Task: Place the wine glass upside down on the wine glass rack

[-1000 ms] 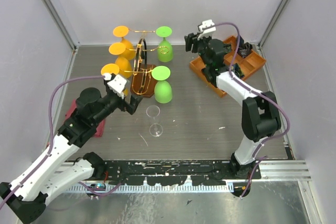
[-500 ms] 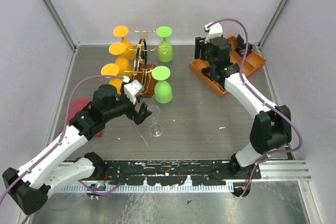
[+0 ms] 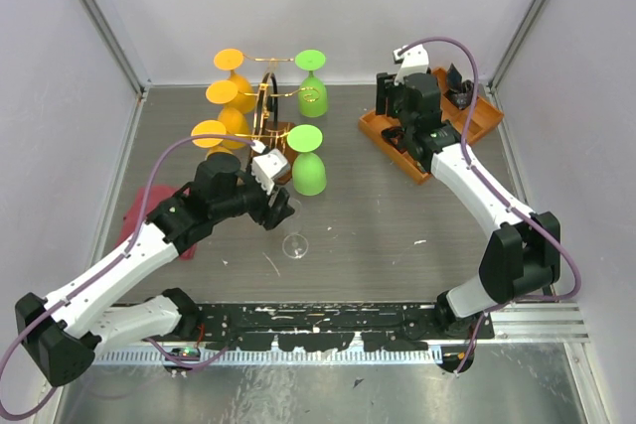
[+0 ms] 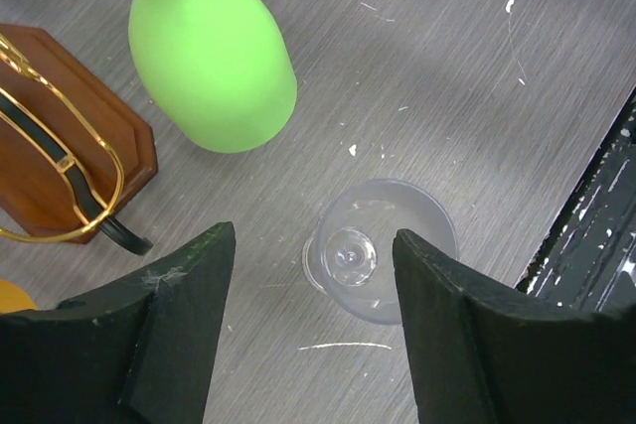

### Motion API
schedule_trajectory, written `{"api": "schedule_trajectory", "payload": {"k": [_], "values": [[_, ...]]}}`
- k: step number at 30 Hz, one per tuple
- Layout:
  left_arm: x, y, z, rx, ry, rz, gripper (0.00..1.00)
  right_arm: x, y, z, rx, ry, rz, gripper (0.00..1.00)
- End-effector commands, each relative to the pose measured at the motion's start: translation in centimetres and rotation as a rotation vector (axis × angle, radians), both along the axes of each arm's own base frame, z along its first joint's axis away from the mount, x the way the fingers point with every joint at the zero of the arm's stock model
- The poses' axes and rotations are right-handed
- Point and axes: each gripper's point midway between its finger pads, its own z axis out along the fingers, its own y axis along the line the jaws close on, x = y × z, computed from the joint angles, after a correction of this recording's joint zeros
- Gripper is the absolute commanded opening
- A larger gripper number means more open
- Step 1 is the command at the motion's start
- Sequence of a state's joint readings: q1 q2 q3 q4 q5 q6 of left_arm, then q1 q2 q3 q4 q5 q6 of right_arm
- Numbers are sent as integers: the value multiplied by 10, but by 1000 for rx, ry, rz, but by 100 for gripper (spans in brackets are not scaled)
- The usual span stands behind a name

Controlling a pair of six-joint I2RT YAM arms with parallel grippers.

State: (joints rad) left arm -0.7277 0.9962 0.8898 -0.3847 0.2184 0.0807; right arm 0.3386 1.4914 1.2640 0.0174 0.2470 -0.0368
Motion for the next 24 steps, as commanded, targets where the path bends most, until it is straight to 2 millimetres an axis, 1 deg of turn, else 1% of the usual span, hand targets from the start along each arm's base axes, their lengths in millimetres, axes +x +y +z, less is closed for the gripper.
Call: {"api": "schedule_trajectory", "payload": {"k": [1,6,8,12,14,19,20,21,24], "values": [[-1,0,7,39,-6,-2,65,-5,-5,27,1,-69,-14,69],[-6,0,2,64,14,-10,42,-5,-5,29,-6,-72,-14,69],[-8,0,-1,72,23,-14,37,-5,-5,31,-7,-75,-13,69],[-10,1,-2,91,34,-16,32,-6,-6,34,-10,-80,-14,69],[-11,1,-2,100,35,-20,28,-7,-7,34,-13,-80,-15,69],[-13,0,-1,108,37,-36,12,-9,-9,35,-15,-79,-23,69],[-14,-1,0,105,39,-41,8,-10,-10,35,-15,-78,-27,69],[-15,-2,1,101,42,-46,1,-10,-11,36,-14,-79,-32,69],[-17,-6,9,64,43,-53,0,-13,-15,42,-15,-80,-47,69]]}}
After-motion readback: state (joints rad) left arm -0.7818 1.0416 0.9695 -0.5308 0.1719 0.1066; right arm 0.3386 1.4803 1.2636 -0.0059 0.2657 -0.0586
